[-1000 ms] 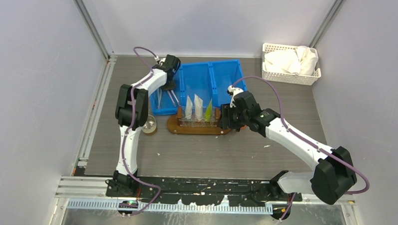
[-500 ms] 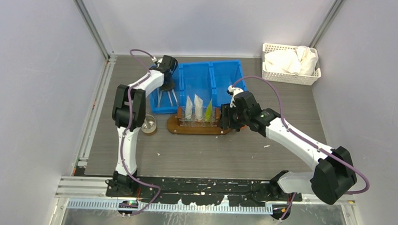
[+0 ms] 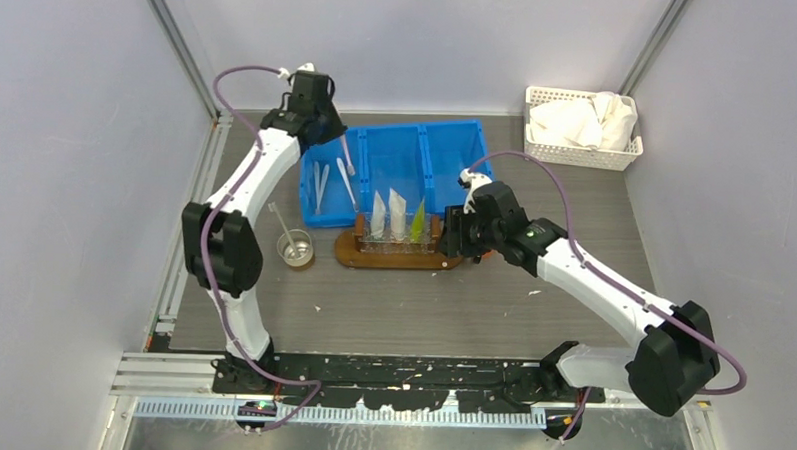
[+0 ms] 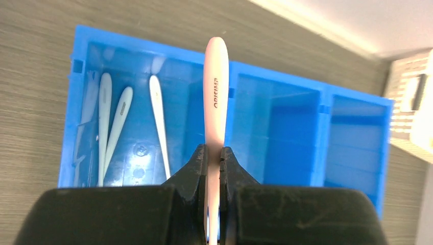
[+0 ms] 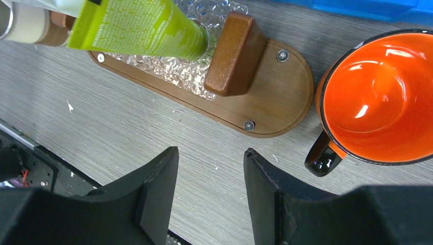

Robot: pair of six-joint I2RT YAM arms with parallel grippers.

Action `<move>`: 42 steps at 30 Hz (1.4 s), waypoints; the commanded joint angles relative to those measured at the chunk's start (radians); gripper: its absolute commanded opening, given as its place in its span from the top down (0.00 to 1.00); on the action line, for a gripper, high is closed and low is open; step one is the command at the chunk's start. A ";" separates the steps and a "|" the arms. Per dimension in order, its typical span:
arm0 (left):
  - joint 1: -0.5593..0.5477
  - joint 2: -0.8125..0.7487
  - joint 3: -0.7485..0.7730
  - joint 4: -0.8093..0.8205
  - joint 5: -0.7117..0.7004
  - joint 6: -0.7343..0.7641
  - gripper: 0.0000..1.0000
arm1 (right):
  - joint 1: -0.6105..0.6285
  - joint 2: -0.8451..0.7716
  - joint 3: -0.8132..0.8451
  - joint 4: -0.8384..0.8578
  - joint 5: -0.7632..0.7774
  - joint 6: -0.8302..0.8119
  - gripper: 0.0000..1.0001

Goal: Prepare toiletry sets of a toothbrush and toothpaste on the tray

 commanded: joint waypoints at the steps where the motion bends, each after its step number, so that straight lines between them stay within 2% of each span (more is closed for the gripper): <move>1: 0.006 -0.118 0.003 0.000 0.041 -0.037 0.99 | -0.006 -0.066 0.017 0.026 -0.002 0.016 0.45; 4: 0.007 -0.198 -0.060 0.016 0.106 -0.077 0.99 | -0.005 -0.107 0.019 0.028 0.003 0.001 0.45; 11: 0.006 -0.347 -0.158 -0.026 0.412 -0.220 0.99 | -0.005 -0.246 0.061 0.009 0.016 -0.094 0.44; 17: 0.003 -0.443 -0.162 -0.137 0.625 -0.362 0.99 | 0.006 -0.314 0.115 -0.042 0.047 -0.145 0.44; 22: -0.002 -0.528 -0.027 -0.386 0.669 -0.399 0.99 | 0.063 -0.313 0.223 -0.161 0.048 -0.228 0.47; 25: -0.002 -0.560 0.082 -0.532 0.686 -0.427 0.99 | 0.215 -0.267 0.333 -0.269 0.201 -0.306 0.47; 27: -0.010 -0.583 0.109 -0.565 0.697 -0.451 0.99 | 0.396 -0.223 0.406 -0.324 0.350 -0.354 0.47; 30: -0.016 -0.624 0.033 -0.541 0.748 -0.516 0.99 | 0.633 -0.140 0.495 -0.374 0.647 -0.428 0.47; 31: -0.016 -0.648 -0.020 -0.506 0.771 -0.548 0.99 | 0.729 -0.117 0.496 -0.356 0.829 -0.463 0.48; 32: -0.016 -0.668 -0.071 -0.473 0.795 -0.577 0.99 | 0.807 -0.099 0.479 -0.316 0.902 -0.514 0.48; 34: -0.021 -0.694 -0.130 -0.464 0.825 -0.601 0.99 | 0.913 -0.074 0.416 -0.177 1.164 -0.637 0.45; 36: -0.022 -0.710 -0.157 -0.493 0.840 -0.594 0.99 | 0.972 -0.093 0.301 0.088 1.286 -0.817 0.40; 39: -0.022 -0.738 -0.188 -0.543 0.864 -0.578 0.99 | 1.051 -0.149 0.068 0.700 1.354 -1.199 0.34; 40: -0.022 -0.747 -0.197 -0.564 0.864 -0.571 0.99 | 1.067 -0.151 0.014 0.819 1.354 -1.290 0.34; 42: -0.022 -0.761 -0.221 -0.599 0.870 -0.561 0.99 | 1.102 -0.124 -0.021 0.957 1.347 -1.363 0.36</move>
